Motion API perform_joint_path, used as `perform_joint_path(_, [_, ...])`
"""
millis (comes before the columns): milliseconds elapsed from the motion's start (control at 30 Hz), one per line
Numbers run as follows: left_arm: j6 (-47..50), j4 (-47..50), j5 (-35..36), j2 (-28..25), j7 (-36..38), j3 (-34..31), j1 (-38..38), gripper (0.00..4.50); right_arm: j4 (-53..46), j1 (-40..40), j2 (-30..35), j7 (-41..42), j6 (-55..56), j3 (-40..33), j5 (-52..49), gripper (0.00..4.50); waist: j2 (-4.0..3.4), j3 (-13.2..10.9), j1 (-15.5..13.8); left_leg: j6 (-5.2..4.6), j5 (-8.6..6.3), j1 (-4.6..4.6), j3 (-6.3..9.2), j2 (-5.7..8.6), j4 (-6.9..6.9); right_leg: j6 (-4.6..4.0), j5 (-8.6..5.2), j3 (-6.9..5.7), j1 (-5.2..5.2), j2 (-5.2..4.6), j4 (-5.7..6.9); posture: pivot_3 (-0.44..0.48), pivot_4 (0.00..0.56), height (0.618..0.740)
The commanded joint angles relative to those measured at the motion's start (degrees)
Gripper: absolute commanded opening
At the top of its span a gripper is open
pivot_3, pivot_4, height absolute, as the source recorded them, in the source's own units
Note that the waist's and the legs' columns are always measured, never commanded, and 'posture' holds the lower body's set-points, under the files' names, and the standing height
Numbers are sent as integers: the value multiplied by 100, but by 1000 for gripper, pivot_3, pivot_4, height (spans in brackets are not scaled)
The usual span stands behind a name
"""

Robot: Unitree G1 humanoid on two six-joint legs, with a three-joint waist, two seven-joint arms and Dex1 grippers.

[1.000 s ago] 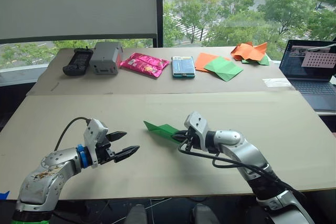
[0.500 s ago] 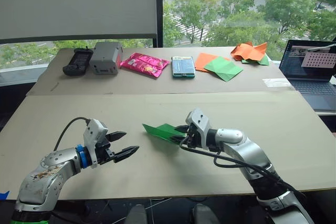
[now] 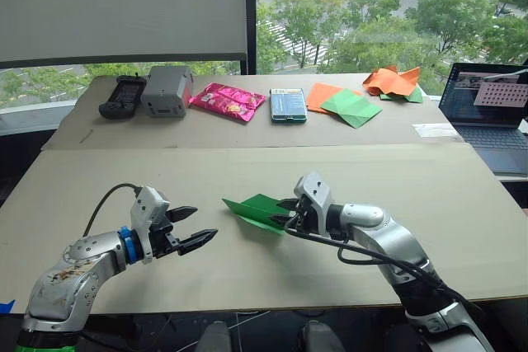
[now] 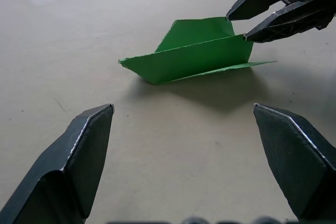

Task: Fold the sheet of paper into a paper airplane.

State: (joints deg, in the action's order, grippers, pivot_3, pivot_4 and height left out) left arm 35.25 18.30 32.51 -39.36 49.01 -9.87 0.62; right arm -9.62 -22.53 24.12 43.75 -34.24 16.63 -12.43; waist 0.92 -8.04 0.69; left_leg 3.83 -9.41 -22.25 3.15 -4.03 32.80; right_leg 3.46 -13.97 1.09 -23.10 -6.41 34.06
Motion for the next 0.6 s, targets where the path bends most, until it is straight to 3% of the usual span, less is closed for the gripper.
perform_joint_path(33, [-38,150,0,-46,-6,11,-24,4500,43,18,21,12,242,1,94,2030,1,0,0,0,0,0,0,0,0,0,0,0,0,0,0,0,150,718])
perform_joint_path(200, [-30,159,-6,-33,-16,3,-8,4500,134,26,22,47,279,15,131,2030,1,0,2,0,0,0,0,0,0,0,0,0,0,0,1,0,150,718])
perform_joint_path(400, [-42,182,-1,-22,-11,-22,38,4500,114,36,16,74,252,27,112,160,1,1,0,0,0,0,0,0,0,0,0,0,1,0,1,0,150,718])
perform_joint_path(600, [-115,184,22,-16,71,-24,46,4500,59,45,0,87,218,50,110,43,1,1,0,0,0,0,0,0,0,0,0,0,1,0,1,0,150,718])
